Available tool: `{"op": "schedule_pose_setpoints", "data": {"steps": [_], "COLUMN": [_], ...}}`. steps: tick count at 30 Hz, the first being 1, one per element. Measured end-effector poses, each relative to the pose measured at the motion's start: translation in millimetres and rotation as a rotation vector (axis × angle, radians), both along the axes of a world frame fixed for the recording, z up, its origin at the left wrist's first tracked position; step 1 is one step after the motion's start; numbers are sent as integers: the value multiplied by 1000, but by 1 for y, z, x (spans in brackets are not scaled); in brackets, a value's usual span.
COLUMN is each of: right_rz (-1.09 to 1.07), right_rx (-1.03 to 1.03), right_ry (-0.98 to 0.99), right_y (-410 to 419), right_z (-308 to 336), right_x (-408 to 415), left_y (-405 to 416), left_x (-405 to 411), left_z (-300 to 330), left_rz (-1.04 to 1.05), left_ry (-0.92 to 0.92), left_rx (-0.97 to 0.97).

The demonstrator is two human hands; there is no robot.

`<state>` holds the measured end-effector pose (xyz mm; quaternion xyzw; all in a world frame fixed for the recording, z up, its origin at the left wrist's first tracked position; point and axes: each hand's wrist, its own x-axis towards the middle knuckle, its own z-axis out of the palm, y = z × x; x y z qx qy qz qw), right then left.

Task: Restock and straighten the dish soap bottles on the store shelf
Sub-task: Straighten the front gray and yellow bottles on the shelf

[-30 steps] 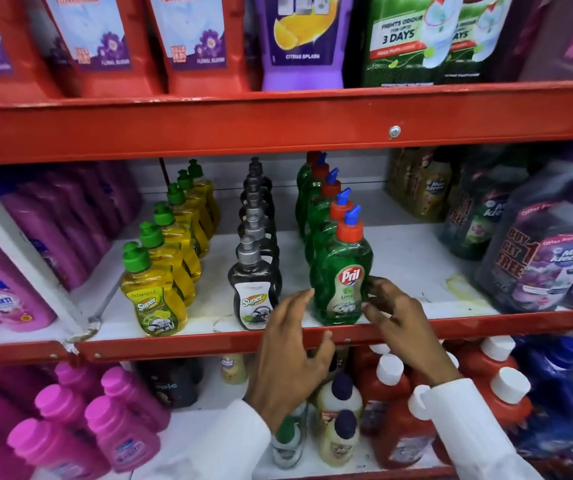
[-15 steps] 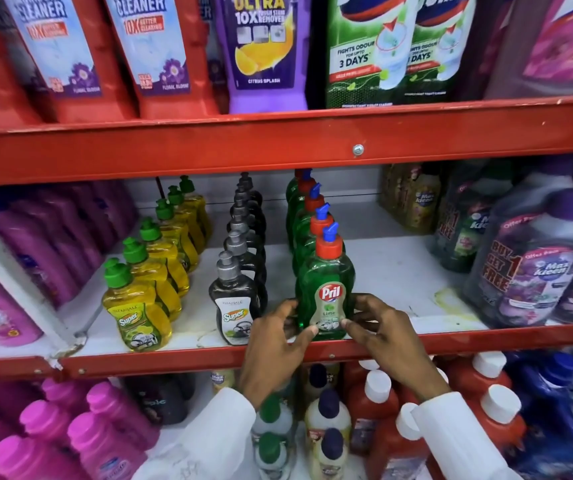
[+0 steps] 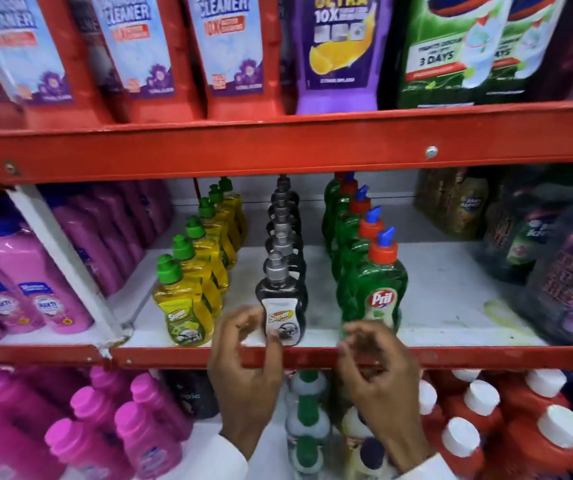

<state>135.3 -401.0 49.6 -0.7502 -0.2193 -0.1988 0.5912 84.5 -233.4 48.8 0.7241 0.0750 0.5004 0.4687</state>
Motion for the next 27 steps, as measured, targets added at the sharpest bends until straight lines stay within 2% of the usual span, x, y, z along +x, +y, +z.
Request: {"op": "schedule_pose_setpoints", "data": {"steps": [3,6,9,13,23,27], "right_rz": [87,153,135,93,55,-101], "right_rx": [-207,-308,-362,-342,-337,-169], "right_ry": [68,107,94,108,153,162], "right_y": [37,53,57,57,58,63], "right_z": [1,3,3,0,3,0], "right_x": [7,16,21,22,18,8], "left_y": [30,43,50,57,55,57], "left_x": [7,13,18,20,20,7], "left_z": [1,1,1,-3,-5,-6], "left_rz": [-85,-164,-234,-312,-348,-306], "left_ry": [255,408,404,373,349,304], "left_rx": [-68,22,79,22,-29,-19]}}
